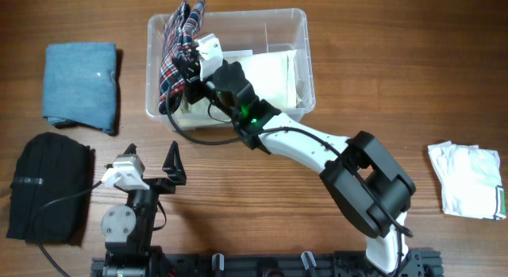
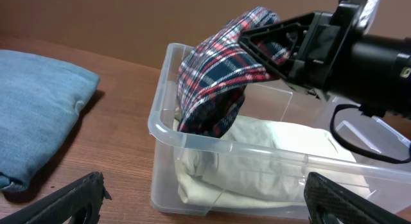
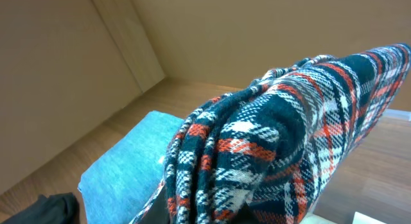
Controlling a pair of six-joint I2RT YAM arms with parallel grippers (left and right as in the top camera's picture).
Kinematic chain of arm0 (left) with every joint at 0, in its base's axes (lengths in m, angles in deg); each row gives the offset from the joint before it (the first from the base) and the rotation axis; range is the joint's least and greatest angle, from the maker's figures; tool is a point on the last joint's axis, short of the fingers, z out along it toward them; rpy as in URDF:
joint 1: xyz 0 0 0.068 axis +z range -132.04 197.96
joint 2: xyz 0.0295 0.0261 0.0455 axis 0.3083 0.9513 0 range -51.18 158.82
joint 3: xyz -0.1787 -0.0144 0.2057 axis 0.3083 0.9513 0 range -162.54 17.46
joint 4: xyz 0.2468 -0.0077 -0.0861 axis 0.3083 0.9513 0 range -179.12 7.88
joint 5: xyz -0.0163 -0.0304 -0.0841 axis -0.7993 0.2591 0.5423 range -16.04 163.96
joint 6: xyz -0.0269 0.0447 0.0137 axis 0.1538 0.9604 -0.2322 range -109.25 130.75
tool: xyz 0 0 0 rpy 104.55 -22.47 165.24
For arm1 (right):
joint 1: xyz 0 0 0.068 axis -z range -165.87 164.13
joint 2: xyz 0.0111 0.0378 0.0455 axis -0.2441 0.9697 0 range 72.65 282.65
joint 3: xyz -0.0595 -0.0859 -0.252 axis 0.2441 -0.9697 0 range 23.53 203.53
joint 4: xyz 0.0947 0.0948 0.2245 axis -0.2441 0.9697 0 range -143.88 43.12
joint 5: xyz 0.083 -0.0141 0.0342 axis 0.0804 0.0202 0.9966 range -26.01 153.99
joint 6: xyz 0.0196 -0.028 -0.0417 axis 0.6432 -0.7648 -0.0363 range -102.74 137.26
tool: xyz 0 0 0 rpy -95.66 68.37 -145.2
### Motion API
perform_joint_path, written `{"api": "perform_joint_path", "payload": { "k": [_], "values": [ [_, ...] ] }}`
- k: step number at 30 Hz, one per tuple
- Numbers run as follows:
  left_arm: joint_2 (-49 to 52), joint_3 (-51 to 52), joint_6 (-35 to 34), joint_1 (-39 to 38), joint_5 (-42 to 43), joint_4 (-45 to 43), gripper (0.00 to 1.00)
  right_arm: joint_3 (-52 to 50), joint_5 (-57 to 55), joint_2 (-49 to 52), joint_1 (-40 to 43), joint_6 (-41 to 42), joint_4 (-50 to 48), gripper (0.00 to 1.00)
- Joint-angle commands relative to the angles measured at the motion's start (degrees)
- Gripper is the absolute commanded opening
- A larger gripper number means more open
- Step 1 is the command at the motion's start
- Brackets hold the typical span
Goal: Pack container
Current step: 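Carry plaid cloth with right gripper into left side of box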
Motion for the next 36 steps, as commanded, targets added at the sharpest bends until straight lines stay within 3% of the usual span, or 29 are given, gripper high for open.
{"api": "perform_joint_path", "payload": {
  "k": [1, 3, 5, 6, 8, 9, 12, 16, 20, 24, 31, 34, 36],
  "values": [
    [-0.3, 0.4, 0.5, 0.5, -0.5, 0.0, 1.0, 0.7, 2.0, 1.4, -0.4, 0.0, -1.5, 0.04],
    [-0.3, 0.4, 0.5, 0.5, -0.5, 0.0, 1.0, 0.7, 2.0, 1.7, -0.5, 0.0, -1.5, 0.04],
    [-0.3, 0.4, 0.5, 0.5, -0.5, 0.0, 1.0, 0.7, 2.0, 1.7, -0.5, 0.0, -1.6, 0.49],
    [-0.3, 0.4, 0.5, 0.5, -0.5, 0.0, 1.0, 0.7, 2.3, 1.7, -0.5, 0.0, -1.6, 0.79],
    [-0.3, 0.4, 0.5, 0.5, -0.5, 0.0, 1.0, 0.7, 2.5, 1.5, -0.5, 0.0, -1.6, 0.96],
    [-0.3, 0.4, 0.5, 0.5, -0.5, 0.0, 1.0, 0.7, 3.3, 0.9, -0.5, -0.4, -1.5, 1.0],
    [-0.3, 0.4, 0.5, 0.5, -0.5, 0.0, 1.0, 0.7, 4.2, -2.8, -0.5, -1.7, 0.1, 1.0],
    [-0.3, 0.4, 0.5, 0.5, -0.5, 0.0, 1.0, 0.7, 5.9, -13.4, -0.5, -1.7, 9.7, 1.0],
    [-0.3, 0.4, 0.5, 0.5, -0.5, 0.0, 1.0, 0.7, 4.8, -22.4, -0.1, -9.1, 17.0, 1.0],
    [-0.3, 0.4, 0.5, 0.5, -0.5, 0.0, 1.0, 0.7, 0.2, -21.8, 2.5, -10.7, 26.0, 1.0],
    [-0.3, 0.4, 0.5, 0.5, -0.5, 0.0, 1.0, 0.7, 3.4, -17.2, 12.6, -12.6, 35.3, 1.0],
    [-0.3, 0.4, 0.5, 0.5, -0.5, 0.0, 1.0, 9.1, 7.3, -17.4, 14.6, -15.8, 53.2, 1.0],
    [-0.3, 0.4, 0.5, 0.5, -0.5, 0.0, 1.0, 19.8, 11.1, -17.4, 16.2, -20.1, 70.2, 1.0]
  ]
}}
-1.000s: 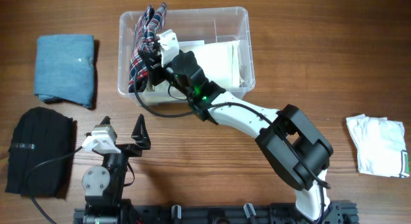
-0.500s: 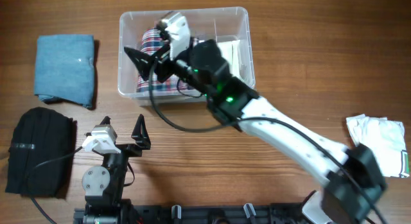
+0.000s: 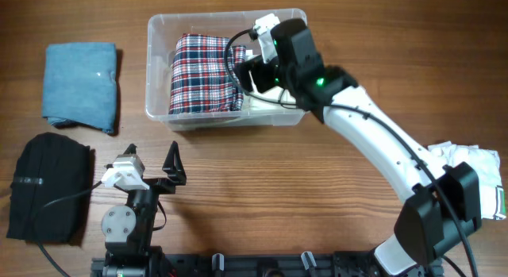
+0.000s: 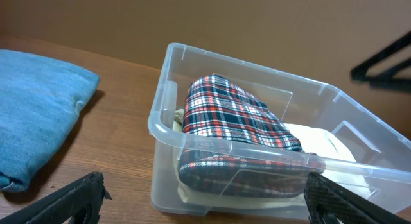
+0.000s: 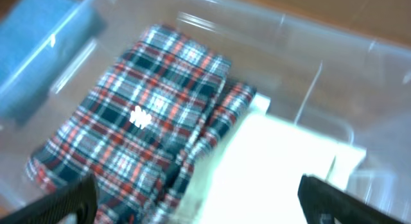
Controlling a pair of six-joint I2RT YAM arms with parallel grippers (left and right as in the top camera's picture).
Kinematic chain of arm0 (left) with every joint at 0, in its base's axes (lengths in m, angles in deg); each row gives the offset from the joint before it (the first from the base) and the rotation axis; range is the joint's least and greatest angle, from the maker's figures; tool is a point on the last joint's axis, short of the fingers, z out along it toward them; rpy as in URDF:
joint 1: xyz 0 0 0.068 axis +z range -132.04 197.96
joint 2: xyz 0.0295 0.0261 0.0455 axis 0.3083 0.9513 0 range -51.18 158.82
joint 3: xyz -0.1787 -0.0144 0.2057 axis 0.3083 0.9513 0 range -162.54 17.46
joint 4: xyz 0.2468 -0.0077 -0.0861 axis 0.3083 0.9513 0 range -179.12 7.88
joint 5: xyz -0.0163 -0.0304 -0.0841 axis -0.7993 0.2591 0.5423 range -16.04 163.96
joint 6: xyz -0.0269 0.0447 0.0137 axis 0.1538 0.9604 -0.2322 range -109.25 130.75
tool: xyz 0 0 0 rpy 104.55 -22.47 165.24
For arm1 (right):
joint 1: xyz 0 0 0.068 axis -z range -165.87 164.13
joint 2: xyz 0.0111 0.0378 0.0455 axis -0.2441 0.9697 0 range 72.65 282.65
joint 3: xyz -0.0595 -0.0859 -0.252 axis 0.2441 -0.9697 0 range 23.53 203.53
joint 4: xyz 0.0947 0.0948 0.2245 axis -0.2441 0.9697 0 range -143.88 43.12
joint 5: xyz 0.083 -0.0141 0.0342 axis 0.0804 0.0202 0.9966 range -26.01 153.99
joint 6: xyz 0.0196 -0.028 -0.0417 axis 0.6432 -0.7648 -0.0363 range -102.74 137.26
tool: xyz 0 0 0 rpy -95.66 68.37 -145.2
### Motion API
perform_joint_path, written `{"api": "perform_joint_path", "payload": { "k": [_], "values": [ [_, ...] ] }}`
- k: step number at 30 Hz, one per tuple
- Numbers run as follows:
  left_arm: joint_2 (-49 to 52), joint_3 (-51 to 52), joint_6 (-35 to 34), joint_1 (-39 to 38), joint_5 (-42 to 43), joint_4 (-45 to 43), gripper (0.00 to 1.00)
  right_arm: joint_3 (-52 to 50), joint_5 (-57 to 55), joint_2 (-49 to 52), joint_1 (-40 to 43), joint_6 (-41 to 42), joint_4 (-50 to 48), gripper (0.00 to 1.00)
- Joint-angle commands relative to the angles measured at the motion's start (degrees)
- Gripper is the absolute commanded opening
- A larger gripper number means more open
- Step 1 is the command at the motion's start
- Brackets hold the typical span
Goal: Pack container
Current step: 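Carry plaid cloth with right gripper into left side of box, then move right gripper to the white garment and grasp it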
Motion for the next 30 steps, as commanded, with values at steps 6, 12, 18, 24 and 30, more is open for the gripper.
{"api": "perform_joint_path", "payload": {
  "k": [6, 12, 18, 24, 30],
  "values": [
    [-0.3, 0.4, 0.5, 0.5, -0.5, 0.0, 1.0, 17.4, 7.7, -4.3, 2.0, -3.8, 21.4, 1.0],
    [-0.3, 0.4, 0.5, 0.5, -0.5, 0.0, 1.0, 17.4, -7.8, -12.3, 11.0, 16.1, 30.4, 1.0],
    [-0.3, 0.4, 0.5, 0.5, -0.5, 0.0, 1.0, 16.9, -8.2, -15.1, 38.6, 33.2, 48.3, 1.0],
    [-0.3, 0.4, 0.5, 0.5, -0.5, 0.0, 1.0, 7.6, -10.1, -15.1, 57.4, 38.8, 49.4, 1.0],
    [-0.3, 0.4, 0.5, 0.5, -0.6, 0.0, 1.0, -14.3, -8.2, -15.1, 64.7, 40.7, 36.2, 1.0]
  ]
}}
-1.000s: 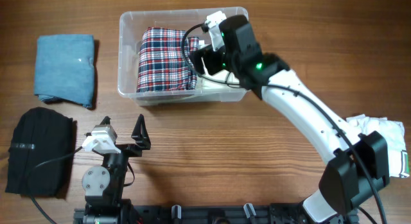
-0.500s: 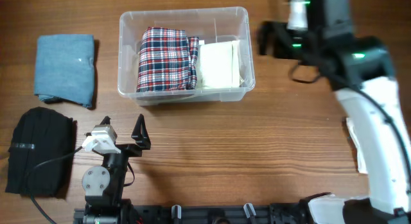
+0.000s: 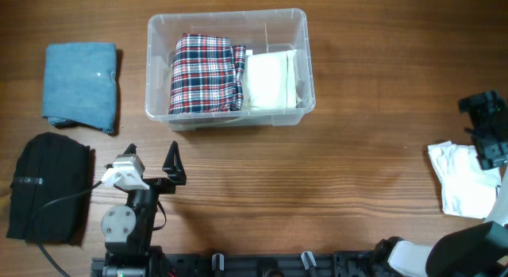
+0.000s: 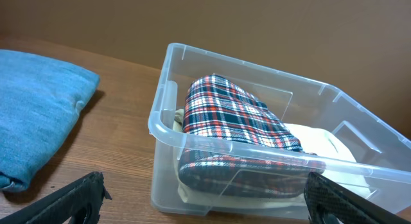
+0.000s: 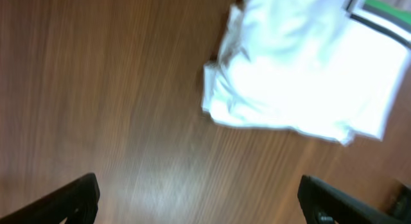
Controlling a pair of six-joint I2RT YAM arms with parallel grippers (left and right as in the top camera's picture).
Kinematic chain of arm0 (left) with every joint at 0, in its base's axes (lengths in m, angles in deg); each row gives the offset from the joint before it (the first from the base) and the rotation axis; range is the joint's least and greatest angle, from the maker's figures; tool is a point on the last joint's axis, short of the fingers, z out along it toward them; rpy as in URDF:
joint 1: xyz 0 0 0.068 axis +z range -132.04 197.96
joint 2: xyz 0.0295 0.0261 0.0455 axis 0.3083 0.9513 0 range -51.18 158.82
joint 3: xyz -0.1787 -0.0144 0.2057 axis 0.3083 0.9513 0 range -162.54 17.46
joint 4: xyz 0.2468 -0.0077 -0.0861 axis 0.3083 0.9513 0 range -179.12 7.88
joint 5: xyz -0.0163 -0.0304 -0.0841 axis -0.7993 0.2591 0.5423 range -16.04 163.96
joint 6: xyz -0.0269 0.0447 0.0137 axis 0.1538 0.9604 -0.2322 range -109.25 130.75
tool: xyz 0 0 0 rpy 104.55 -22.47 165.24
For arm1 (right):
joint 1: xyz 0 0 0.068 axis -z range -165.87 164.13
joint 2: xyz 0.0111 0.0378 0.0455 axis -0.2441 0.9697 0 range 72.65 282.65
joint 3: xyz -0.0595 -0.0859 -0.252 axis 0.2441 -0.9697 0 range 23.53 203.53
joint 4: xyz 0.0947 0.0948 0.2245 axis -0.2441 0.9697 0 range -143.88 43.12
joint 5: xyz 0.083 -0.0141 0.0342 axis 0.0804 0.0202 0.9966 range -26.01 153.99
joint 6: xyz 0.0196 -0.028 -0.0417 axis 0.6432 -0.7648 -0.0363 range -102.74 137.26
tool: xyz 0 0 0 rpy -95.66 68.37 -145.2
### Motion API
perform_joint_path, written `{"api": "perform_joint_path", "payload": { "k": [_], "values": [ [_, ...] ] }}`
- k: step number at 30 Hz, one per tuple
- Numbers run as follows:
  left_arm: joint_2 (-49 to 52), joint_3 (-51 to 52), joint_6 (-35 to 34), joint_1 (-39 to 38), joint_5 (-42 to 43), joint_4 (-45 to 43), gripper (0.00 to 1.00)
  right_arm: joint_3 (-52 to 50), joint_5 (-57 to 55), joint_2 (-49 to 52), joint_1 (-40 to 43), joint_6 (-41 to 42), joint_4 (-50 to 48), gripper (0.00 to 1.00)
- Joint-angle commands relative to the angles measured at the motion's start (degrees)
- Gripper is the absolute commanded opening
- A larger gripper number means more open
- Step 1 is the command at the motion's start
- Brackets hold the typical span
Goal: Pack container
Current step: 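Move right gripper to the white garment and grasp it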
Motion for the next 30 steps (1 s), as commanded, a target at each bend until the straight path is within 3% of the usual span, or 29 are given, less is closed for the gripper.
{"api": "perform_joint_path", "payload": {
  "k": [1, 11, 22, 27, 30],
  "values": [
    [-0.3, 0.4, 0.5, 0.5, -0.5, 0.0, 1.0, -8.5, 0.4, -0.2, 1.0, 1.5, -6.0, 1.0],
    [-0.3, 0.4, 0.5, 0.5, -0.5, 0.0, 1.0, -18.4, 0.4, -0.1, 13.7, -3.7, -18.3, 1.0],
    [-0.3, 0.4, 0.5, 0.5, -0.5, 0.0, 1.0, -25.8, -4.4, 2.9, 14.4, -5.9, -27.2, 1.0],
    [-0.3, 0.4, 0.5, 0.5, -0.5, 0.0, 1.0, -25.8, -3.8, 7.4, 14.4, -6.4, -29.8, 1.0],
    [-0.3, 0.4, 0.5, 0.5, -0.5, 0.0, 1.0, -25.8, 1.7, 8.8, 14.4, -10.9, -33.3, 0.99]
  ]
}}
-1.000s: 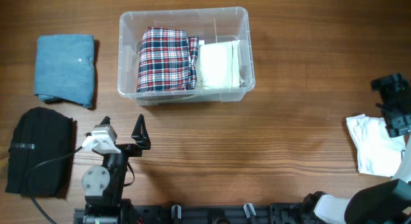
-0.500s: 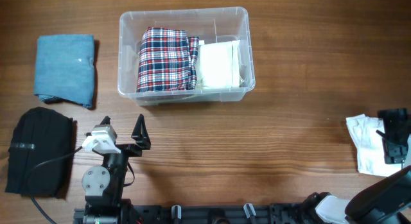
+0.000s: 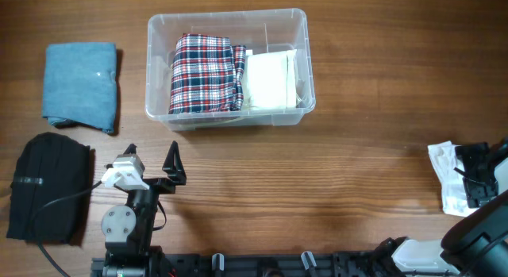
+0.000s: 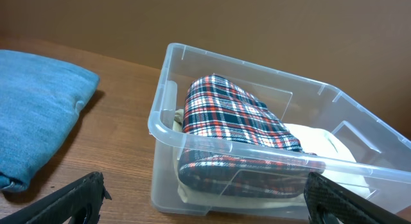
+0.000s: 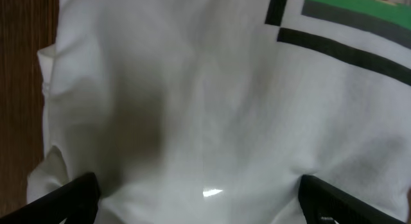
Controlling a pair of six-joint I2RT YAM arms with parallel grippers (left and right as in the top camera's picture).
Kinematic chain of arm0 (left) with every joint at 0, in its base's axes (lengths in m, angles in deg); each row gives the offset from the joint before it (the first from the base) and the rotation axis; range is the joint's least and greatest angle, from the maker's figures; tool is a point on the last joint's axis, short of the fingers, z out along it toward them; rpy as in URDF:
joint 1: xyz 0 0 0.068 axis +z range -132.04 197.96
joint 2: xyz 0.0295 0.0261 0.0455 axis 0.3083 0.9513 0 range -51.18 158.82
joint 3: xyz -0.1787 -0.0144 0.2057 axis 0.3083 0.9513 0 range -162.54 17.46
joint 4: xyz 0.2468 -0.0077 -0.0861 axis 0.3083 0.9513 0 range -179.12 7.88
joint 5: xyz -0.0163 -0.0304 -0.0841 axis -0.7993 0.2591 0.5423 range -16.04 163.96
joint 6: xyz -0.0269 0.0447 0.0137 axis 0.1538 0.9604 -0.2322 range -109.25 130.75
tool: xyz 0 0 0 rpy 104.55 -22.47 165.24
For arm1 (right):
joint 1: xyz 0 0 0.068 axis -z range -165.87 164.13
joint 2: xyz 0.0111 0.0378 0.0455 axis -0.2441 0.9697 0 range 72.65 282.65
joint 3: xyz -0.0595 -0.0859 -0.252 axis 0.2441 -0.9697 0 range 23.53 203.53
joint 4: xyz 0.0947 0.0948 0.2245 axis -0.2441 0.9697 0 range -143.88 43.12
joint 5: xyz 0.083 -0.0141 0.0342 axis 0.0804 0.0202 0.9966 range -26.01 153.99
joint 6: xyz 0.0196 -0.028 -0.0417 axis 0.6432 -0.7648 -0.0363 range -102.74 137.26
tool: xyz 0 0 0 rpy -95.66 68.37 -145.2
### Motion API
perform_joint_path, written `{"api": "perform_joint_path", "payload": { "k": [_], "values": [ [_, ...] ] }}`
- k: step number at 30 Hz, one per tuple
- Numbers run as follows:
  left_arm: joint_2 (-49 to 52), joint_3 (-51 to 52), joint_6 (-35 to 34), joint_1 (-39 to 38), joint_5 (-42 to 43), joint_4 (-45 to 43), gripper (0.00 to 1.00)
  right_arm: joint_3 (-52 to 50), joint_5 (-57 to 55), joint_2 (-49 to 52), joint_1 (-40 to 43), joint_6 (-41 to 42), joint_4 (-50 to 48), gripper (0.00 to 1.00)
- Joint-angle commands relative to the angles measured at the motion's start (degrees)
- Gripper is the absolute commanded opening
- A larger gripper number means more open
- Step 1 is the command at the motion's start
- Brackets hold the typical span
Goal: Pack container
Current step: 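Move right gripper to the white garment and grasp it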
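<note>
A clear plastic container (image 3: 238,122) at the table's back holds a folded plaid garment (image 3: 205,73) on the left and a cream cloth (image 3: 271,78) on the right. A white garment (image 3: 446,182) with green and black stripes lies at the far right edge. My right gripper (image 3: 470,175) is low over it and open. In the right wrist view the white garment (image 5: 205,102) fills the frame between the fingertips (image 5: 70,198). My left gripper (image 3: 151,170) rests open at the front, facing the container (image 4: 160,121) and the plaid garment (image 4: 231,121).
A folded blue cloth (image 3: 80,85) lies at the back left, also seen in the left wrist view (image 4: 32,108). A black garment (image 3: 46,187) lies at the front left beside the left arm's base.
My right gripper was above bare wood beside the white garment; now it is down over that garment, still open, with the cloth filling its view. The left arm has not moved.
My right gripper held the plaid garment over the container's left end. Then the plaid lay folded inside the container and the gripper was open above it. Then the gripper was at the table's right side by the white garment, and now it is low on it.
</note>
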Motion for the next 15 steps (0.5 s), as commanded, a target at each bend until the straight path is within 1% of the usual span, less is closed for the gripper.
{"api": "perform_joint_path", "payload": {
  "k": [1, 5, 11, 13, 15],
  "values": [
    [-0.3, 0.4, 0.5, 0.5, -0.5, 0.0, 1.0, -0.4, 6.4, 1.8, 0.0, -4.0, -3.8, 0.99],
    [-0.3, 0.4, 0.5, 0.5, -0.5, 0.0, 1.0, -0.4, 14.8, 1.9, -4.0, -4.5, -10.0, 0.99],
    [-0.3, 0.4, 0.5, 0.5, -0.5, 0.0, 1.0, -0.4, 15.3, 1.9, -17.4, 2.8, -16.9, 0.98],
    [-0.3, 0.4, 0.5, 0.5, -0.5, 0.0, 1.0, -0.3, 15.3, 1.9, -20.0, 4.1, -18.3, 0.98],
    [-0.3, 0.4, 0.5, 0.5, -0.5, 0.0, 1.0, -0.1, 18.4, 1.9, -20.8, 4.0, -19.0, 0.98]
  ]
}}
